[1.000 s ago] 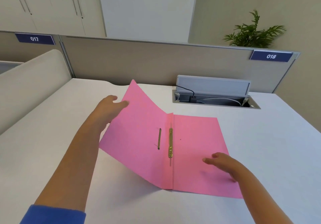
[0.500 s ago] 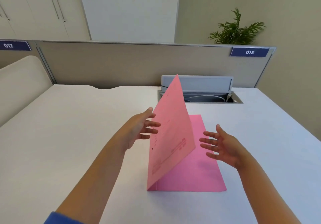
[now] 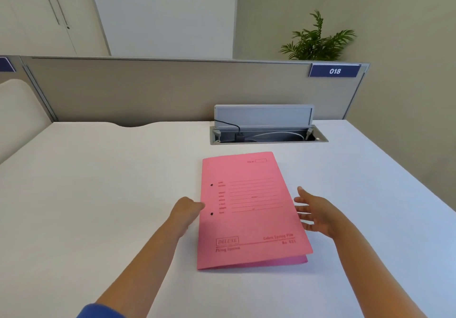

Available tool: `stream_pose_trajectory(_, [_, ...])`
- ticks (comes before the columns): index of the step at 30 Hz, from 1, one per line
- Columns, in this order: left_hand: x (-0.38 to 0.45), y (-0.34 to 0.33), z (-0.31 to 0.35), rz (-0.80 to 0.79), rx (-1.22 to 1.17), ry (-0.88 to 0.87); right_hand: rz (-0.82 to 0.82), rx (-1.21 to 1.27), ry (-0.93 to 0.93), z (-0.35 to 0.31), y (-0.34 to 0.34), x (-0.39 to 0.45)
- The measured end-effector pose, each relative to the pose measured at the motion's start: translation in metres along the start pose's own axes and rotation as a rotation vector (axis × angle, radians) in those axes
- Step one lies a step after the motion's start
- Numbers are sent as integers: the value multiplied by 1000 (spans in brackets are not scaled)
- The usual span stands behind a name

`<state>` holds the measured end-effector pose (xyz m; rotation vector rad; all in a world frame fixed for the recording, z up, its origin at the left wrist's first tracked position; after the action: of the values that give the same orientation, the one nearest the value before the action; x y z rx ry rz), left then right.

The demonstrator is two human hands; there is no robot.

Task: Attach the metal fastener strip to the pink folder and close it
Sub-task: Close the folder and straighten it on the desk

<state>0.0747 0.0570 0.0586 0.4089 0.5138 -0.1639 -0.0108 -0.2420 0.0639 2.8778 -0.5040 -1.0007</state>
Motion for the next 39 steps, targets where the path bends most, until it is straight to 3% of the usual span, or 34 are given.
stream_pose_trajectory(6, [5, -10, -6, 17, -46, 13, 90, -163, -22, 8, -8, 4])
stream_pose_trajectory(17, [8, -14, -9, -8, -293, 109, 41, -182, -36, 14, -16, 10])
stream_pose_trajectory(27, [-3, -22, -4, -122, -421, -30, 38, -186, -54, 14, -22, 7])
stream_pose_trajectory(39, [-5, 27, 1, -53, -572, -92, -20, -256, -23, 6, -55, -2])
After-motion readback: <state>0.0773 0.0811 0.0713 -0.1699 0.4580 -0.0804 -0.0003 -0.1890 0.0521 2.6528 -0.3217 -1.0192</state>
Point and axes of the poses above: each hand's wrist, its own x-axis towards the middle knuckle, its own y-axis out of the back of the hand, z = x × y, the point moved 2 cm from there along x, towards the middle knuckle, and after that the axes turned 3 degrees about -x, right-handed, at the moved point
